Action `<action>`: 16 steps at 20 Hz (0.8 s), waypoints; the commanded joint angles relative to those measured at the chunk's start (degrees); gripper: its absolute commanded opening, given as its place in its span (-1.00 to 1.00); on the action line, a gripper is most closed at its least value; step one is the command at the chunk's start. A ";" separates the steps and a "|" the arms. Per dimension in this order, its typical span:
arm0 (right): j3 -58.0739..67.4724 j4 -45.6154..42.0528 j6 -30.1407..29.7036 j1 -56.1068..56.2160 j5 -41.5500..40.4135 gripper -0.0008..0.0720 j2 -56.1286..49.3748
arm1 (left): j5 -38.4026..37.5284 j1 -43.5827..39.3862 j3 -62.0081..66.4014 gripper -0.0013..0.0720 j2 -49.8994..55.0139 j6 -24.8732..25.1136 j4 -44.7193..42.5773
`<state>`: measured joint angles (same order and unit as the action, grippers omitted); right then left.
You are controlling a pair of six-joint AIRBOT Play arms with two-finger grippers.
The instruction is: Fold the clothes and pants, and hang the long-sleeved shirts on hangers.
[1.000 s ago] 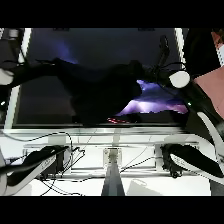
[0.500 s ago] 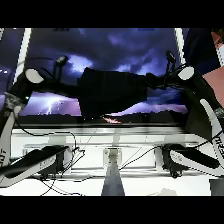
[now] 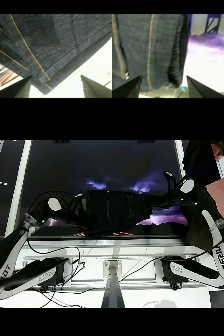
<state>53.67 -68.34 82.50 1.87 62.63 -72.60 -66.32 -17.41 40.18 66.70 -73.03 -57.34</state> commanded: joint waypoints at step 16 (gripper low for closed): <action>6.38 25.51 -12.33 -8.11 10.93 0.72 -26.40 | 11.61 -0.35 -0.70 0.94 0.04 1.01 0.90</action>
<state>60.75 -49.69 76.55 -7.81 72.36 -94.98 -57.89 -17.74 39.51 66.70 -73.08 -56.14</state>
